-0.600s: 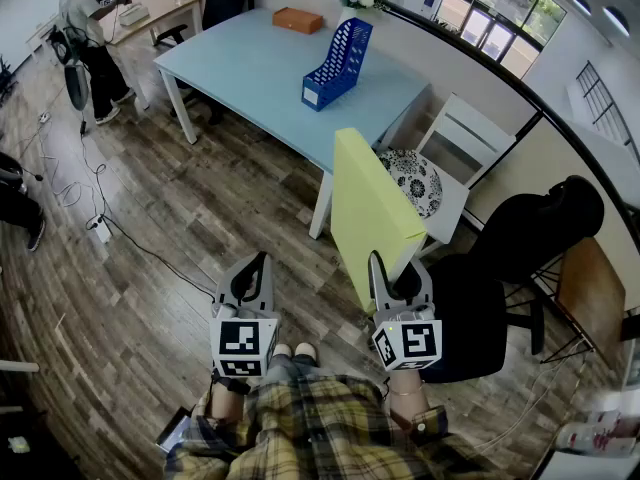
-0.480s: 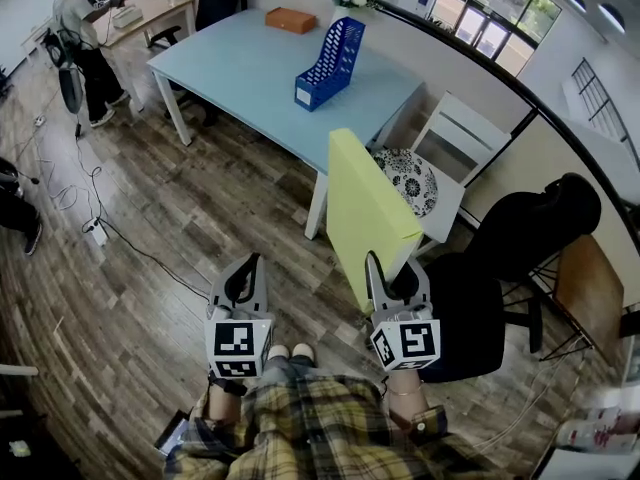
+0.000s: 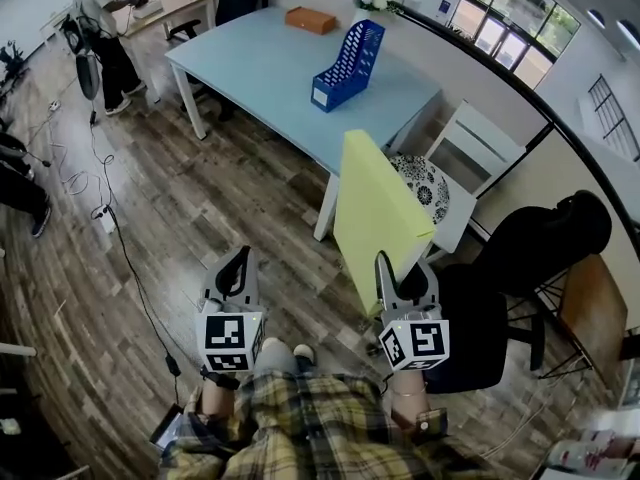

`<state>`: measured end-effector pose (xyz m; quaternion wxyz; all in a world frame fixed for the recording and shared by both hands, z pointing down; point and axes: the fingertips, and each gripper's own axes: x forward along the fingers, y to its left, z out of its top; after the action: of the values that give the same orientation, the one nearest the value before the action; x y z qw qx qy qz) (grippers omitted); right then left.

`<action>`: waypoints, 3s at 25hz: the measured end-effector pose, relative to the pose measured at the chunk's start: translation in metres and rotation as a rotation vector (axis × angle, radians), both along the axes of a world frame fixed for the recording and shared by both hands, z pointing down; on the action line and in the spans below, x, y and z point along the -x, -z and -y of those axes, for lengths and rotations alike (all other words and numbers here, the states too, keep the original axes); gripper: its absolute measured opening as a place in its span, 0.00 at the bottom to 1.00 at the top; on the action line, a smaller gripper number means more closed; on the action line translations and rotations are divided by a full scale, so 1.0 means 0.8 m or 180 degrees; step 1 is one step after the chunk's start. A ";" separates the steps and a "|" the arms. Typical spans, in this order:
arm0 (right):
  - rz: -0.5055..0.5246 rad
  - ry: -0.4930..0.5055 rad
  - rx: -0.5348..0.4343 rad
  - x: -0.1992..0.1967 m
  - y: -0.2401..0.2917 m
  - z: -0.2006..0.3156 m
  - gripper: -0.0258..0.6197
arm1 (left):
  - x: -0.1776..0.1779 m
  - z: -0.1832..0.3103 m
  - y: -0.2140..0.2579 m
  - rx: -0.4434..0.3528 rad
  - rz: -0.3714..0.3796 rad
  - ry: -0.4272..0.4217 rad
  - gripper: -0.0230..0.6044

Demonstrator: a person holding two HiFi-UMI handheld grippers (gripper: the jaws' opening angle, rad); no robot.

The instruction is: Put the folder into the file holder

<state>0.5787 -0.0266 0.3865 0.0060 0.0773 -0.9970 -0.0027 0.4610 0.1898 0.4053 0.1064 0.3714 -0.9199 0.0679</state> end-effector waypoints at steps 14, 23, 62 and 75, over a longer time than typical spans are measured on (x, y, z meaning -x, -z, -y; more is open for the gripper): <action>-0.0094 0.0038 0.0007 0.134 -0.014 -0.024 0.30 | 0.144 -0.043 -0.009 -0.0093 -0.0032 0.0166 0.02; -0.0001 0.0019 -0.0041 0.304 0.009 -0.060 0.30 | 0.314 -0.069 0.012 -0.0094 0.0021 0.0042 0.02; -0.0064 -0.0433 0.0292 0.636 -0.009 0.042 0.30 | 0.699 0.075 -0.019 0.0021 -0.0071 -0.0551 0.02; -0.0040 -0.0711 0.0322 0.714 0.001 0.123 0.30 | 0.793 0.194 -0.013 0.0011 -0.0094 -0.0929 0.02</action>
<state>0.0072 -0.1252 0.3858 0.0164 0.1876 -0.9810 0.0478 -0.1733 0.0346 0.4154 0.1095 0.5020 -0.8543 0.0787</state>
